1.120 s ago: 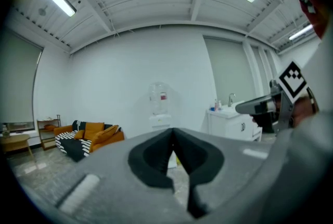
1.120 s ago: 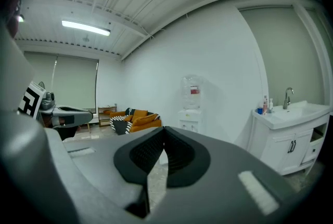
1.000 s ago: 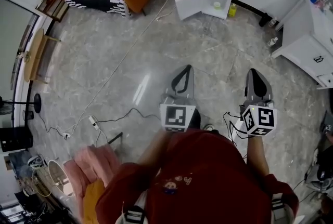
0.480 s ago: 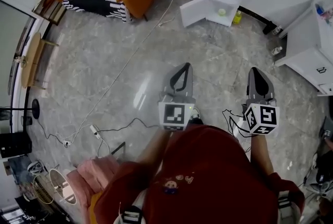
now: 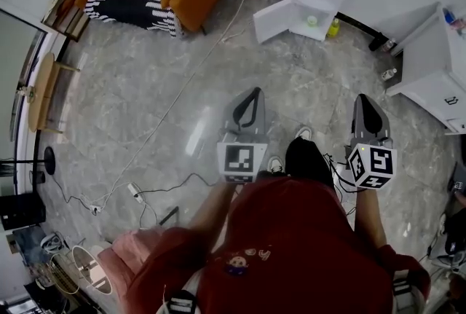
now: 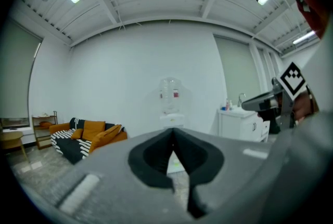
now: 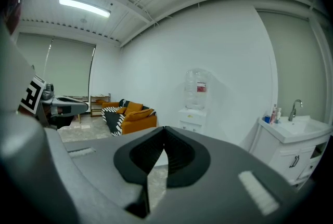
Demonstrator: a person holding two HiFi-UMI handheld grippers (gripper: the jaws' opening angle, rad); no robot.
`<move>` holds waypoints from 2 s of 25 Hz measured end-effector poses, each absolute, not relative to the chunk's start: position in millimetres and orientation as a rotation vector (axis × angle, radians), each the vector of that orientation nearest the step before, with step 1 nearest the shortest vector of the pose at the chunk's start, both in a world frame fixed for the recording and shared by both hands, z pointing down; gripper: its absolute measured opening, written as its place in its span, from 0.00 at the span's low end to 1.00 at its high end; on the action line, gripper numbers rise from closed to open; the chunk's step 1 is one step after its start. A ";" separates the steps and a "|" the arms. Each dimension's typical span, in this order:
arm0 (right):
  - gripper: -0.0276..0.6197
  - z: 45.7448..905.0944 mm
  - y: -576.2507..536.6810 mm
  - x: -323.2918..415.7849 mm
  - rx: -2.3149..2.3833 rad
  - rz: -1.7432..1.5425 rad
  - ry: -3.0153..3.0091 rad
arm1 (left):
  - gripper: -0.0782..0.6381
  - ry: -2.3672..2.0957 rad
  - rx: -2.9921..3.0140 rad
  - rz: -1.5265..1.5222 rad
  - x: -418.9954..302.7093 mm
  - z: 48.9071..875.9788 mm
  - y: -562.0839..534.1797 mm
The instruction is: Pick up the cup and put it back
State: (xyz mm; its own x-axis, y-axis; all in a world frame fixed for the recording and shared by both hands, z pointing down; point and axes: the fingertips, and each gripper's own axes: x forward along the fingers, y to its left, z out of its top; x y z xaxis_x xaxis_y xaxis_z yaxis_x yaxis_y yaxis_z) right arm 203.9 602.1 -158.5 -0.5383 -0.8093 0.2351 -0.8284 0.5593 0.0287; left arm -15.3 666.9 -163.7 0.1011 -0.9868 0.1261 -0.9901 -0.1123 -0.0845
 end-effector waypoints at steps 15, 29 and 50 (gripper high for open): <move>0.05 -142.7 491.6 194.8 1.432 0.190 -2.549 | 0.11 -2.037 2.334 0.301 -26.1 -153.8 557.9; 0.05 -128.6 305.0 200.1 1.471 0.292 -2.530 | 0.11 -2.039 2.305 0.279 -21.5 -152.5 364.0; 0.05 -110.5 126.5 196.4 1.634 0.313 -2.393 | 0.11 -1.822 2.509 0.290 -19.1 -144.5 144.0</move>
State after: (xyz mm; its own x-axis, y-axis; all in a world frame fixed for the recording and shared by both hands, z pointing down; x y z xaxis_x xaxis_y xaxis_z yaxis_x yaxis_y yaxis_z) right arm 196.4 126.5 -110.5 -0.3541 -0.8845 0.3037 -0.9329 0.3569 -0.0483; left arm -19.1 144.0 -144.5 0.2980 -0.9400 0.1661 -0.9451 -0.3150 -0.0872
